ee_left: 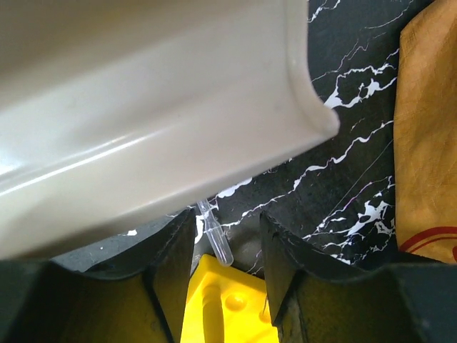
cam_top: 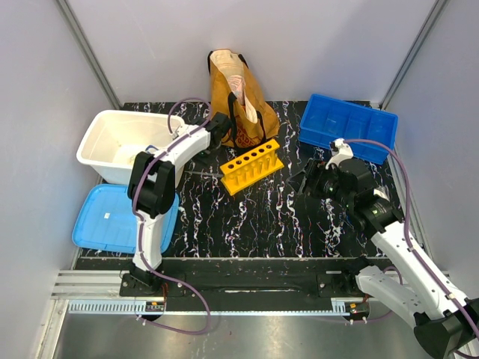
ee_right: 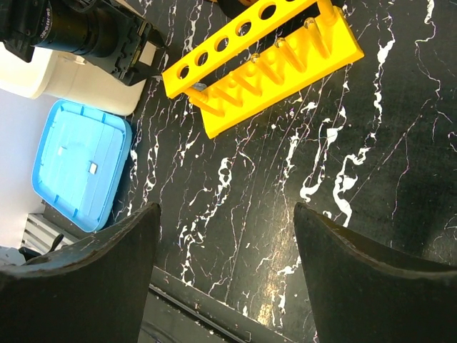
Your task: Organize the chemistry lab equipment
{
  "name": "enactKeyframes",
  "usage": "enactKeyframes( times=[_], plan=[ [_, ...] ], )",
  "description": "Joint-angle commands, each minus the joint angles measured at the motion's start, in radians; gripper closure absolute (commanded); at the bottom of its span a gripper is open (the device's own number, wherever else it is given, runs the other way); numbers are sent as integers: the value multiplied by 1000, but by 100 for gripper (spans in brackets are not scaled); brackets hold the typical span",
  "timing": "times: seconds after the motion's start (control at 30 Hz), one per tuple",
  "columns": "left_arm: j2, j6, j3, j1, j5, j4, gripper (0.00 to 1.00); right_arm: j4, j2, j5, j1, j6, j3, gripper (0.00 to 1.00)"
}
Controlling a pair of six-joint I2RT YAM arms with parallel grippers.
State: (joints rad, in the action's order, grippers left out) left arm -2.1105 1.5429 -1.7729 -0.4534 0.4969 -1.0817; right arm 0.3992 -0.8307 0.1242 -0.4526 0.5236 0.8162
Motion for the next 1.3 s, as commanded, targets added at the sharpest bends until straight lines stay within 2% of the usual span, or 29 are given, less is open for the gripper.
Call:
enactKeyframes(
  times=[0.0,0.13,0.53,0.83,1.27],
  plan=[
    [-45,28,-7,1,-50,19,55,-25,1,-5,-6,-30,24,20],
    [-45,20,-6,-7,-64,31,58,-26,-1,-9,-6,-34,23,20],
    [27,-3,-102,-88,138,-29,52,-20,-8,-3,-6,-53,29,20],
    [3,65,-60,-93,117,-47,51,-5,-13,-6,-6,-60,35,20],
    [-68,63,-56,-74,54,-30,50,10,-8,-12,-8,-74,35,21]
  ],
)
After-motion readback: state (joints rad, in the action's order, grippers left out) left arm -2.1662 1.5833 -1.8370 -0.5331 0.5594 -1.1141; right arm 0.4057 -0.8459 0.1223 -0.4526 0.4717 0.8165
